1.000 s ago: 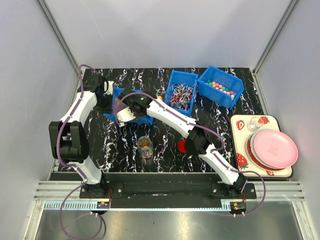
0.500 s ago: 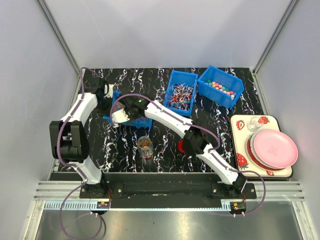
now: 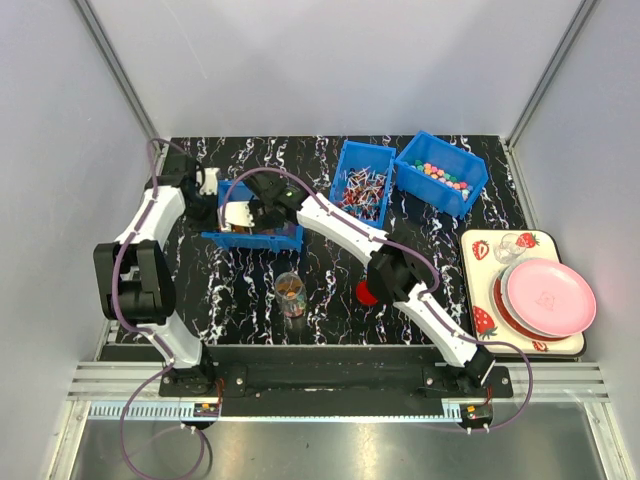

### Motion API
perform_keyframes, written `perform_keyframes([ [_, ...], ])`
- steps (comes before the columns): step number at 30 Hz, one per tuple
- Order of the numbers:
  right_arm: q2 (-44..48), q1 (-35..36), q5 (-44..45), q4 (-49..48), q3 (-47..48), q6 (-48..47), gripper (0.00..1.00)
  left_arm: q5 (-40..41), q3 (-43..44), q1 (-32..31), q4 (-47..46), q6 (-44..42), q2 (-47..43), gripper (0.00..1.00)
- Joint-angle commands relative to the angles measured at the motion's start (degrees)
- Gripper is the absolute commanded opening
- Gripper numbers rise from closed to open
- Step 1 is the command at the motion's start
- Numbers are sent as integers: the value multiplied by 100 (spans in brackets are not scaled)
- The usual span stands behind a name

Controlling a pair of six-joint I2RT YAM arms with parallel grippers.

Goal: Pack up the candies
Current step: Scoop the fake candies from the storage box, then place the fake candies in the packing bottle.

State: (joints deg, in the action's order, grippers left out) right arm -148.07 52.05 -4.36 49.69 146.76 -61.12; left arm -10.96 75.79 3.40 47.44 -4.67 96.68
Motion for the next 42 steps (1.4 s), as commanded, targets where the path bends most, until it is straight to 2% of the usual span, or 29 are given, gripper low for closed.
perform_keyframes([
  [1,6,-195,-460,-468,-253,812,0,-1620,208,240,-350,141,-510,0],
  [7,340,-380,-750,-777,-648,1357,0,-1550,217,337,-288,150,-475,0],
  [14,805,-564,-1049,-777,-1000,1533,0,-1154,226,363,-270,194,-308,0],
  [23,1113,-793,-1277,-680,-1070,1726,0,-917,217,372,-297,177,-247,0],
  [42,1509,-1197,-2490,-136,-675,2236,0,-758,208,381,-297,159,-159,0],
])
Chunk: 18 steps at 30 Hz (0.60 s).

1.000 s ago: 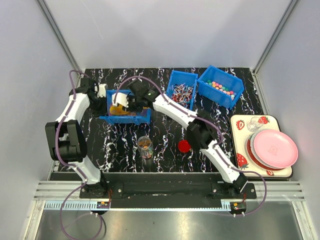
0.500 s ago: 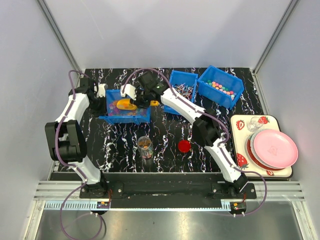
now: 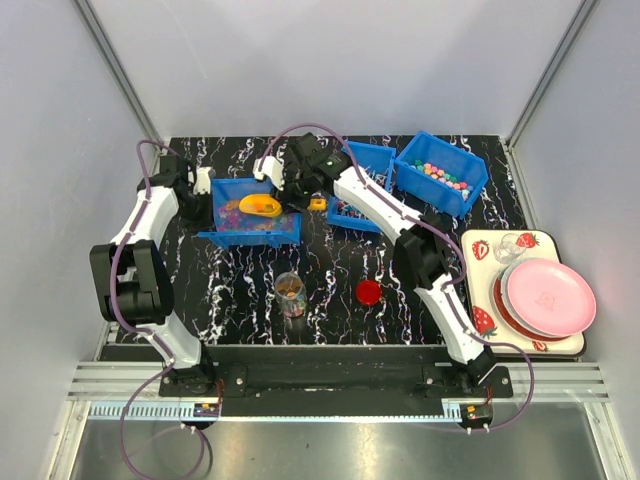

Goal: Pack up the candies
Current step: Place the fake candies in the packing bottle.

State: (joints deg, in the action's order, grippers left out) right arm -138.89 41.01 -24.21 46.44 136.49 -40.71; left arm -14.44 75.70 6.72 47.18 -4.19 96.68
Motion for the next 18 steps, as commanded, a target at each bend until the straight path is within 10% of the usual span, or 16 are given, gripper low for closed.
perform_keyframes([
  [1,626,-102,-550,234,379,186,0,-411,226,40,-271,111,-159,0],
  [18,1259,-155,-620,858,616,54,0,-367,226,66,-271,111,-97,0],
])
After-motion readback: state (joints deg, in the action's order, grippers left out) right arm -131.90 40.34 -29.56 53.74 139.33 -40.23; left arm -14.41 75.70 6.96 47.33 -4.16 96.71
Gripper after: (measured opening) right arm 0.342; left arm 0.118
